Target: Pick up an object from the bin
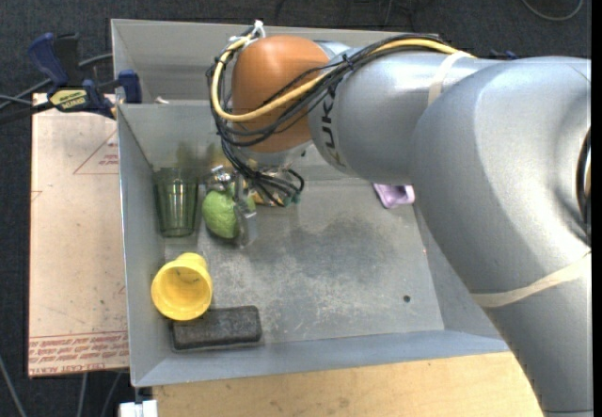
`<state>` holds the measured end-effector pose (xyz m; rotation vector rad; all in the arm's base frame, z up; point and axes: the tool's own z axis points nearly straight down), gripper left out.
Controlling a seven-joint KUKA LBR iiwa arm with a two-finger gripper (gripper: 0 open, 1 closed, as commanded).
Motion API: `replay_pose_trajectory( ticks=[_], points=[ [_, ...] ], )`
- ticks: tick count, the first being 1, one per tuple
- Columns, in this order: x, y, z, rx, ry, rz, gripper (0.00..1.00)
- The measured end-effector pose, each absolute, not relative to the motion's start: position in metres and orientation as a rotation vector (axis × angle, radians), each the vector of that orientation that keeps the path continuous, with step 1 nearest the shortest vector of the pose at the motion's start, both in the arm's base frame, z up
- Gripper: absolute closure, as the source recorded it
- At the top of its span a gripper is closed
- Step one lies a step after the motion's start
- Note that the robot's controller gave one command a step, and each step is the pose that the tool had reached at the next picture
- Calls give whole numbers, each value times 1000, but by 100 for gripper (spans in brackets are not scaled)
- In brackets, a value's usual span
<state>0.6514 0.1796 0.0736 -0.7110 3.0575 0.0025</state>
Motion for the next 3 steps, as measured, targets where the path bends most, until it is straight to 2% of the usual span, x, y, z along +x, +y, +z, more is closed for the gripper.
replay_pose_trajectory(
  ticks=[1, 2, 3],
  points=[
    [649, 179, 124, -735, 3059, 2, 0],
    [650, 179, 194, -758, 3045, 3, 0],
    [651, 185, 166, -893, 2997, 2, 0]
  ],
)
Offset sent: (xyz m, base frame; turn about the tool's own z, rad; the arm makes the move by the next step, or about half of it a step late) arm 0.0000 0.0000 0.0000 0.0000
